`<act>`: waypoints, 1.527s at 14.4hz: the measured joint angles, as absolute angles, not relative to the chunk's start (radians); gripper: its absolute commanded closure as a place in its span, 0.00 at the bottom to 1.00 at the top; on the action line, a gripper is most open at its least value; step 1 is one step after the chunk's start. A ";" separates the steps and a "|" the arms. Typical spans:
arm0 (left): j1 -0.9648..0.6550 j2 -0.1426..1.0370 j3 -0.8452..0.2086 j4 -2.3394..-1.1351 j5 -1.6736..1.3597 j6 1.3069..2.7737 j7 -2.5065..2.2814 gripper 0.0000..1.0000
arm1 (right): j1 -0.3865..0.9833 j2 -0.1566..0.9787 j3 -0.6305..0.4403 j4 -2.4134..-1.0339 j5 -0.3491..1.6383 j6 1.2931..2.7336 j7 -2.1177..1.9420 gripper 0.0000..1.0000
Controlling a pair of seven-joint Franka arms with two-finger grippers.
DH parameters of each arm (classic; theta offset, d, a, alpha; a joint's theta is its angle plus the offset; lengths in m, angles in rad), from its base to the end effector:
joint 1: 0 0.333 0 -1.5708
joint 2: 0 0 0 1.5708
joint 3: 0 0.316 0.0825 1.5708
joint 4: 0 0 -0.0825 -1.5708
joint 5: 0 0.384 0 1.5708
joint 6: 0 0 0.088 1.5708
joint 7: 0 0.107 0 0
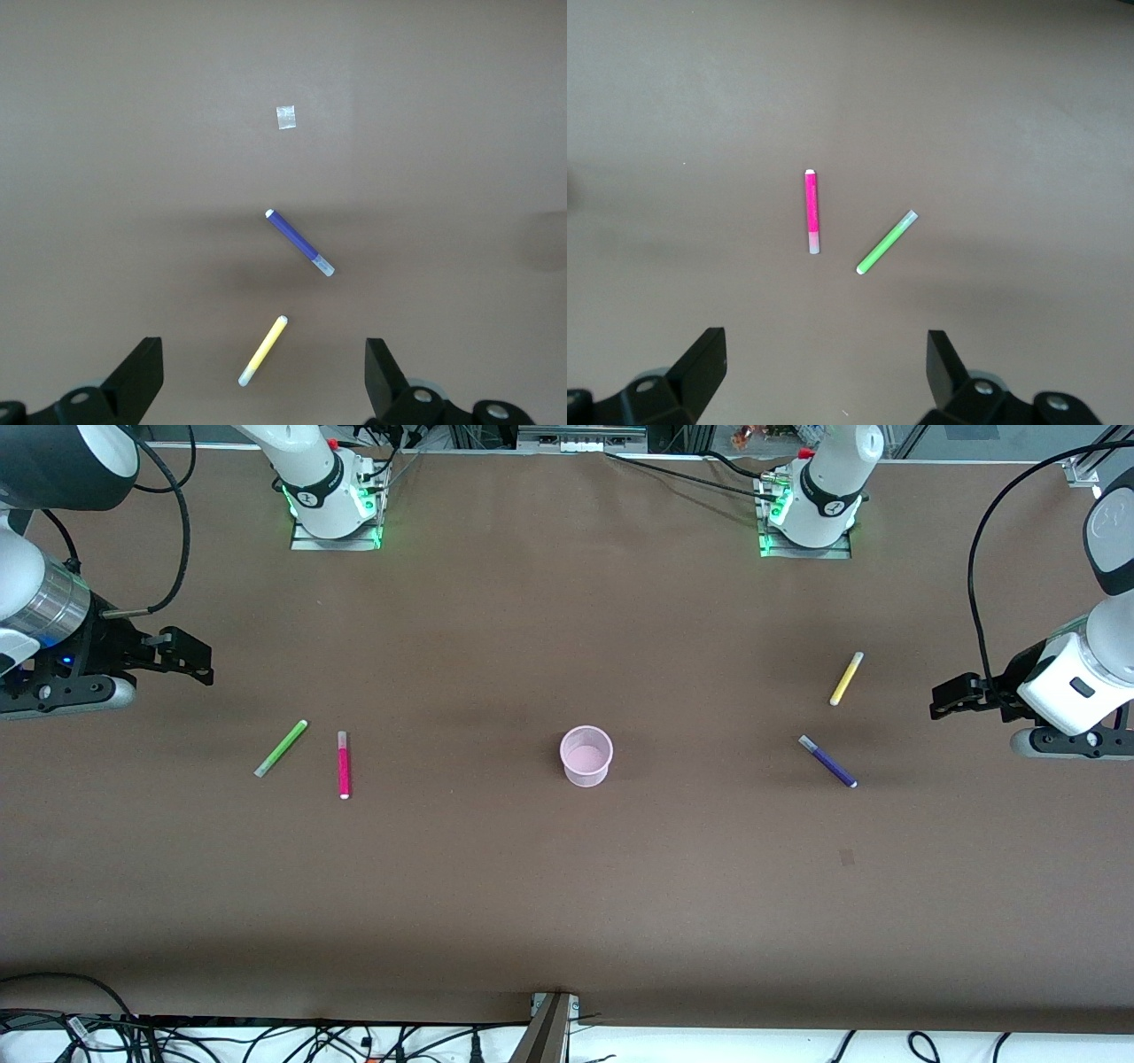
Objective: Organize pens into pink holder with both arms
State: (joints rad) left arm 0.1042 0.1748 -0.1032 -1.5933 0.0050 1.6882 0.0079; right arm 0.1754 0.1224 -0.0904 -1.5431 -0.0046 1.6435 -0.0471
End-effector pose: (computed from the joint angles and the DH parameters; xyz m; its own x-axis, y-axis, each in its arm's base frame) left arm 0.6079 0.0054 0.5223 0.9969 -0.0073 -0.0788 -0.0063 -0.9999 0.0136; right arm 0.5937 0.0532 0.5738 0.9909 0.1325 -0.0222 0.1328 -0.9910 0.0146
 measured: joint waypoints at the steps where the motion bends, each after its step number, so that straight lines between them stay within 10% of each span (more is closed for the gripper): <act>1: 0.104 0.175 -0.103 -1.593 0.005 1.688 0.008 0.00 | 0.175 0.122 -0.089 -1.543 -0.005 1.644 -0.047 0.00; 14: 0.109 0.203 -0.098 -1.594 0.004 1.704 -0.111 0.00 | 0.176 0.122 -0.084 -1.543 -0.005 1.645 -0.047 0.00; 22: 0.109 0.418 -0.101 -1.634 0.003 1.895 -0.661 0.00 | 0.176 0.122 -0.084 -1.543 -0.005 1.646 -0.047 0.00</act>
State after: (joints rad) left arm 0.1095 0.4178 -0.1006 -1.6336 0.0033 1.8950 -0.6613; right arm 0.1756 0.1224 -0.0839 -1.5431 -0.0046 1.6456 -0.0472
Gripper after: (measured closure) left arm 0.000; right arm 0.000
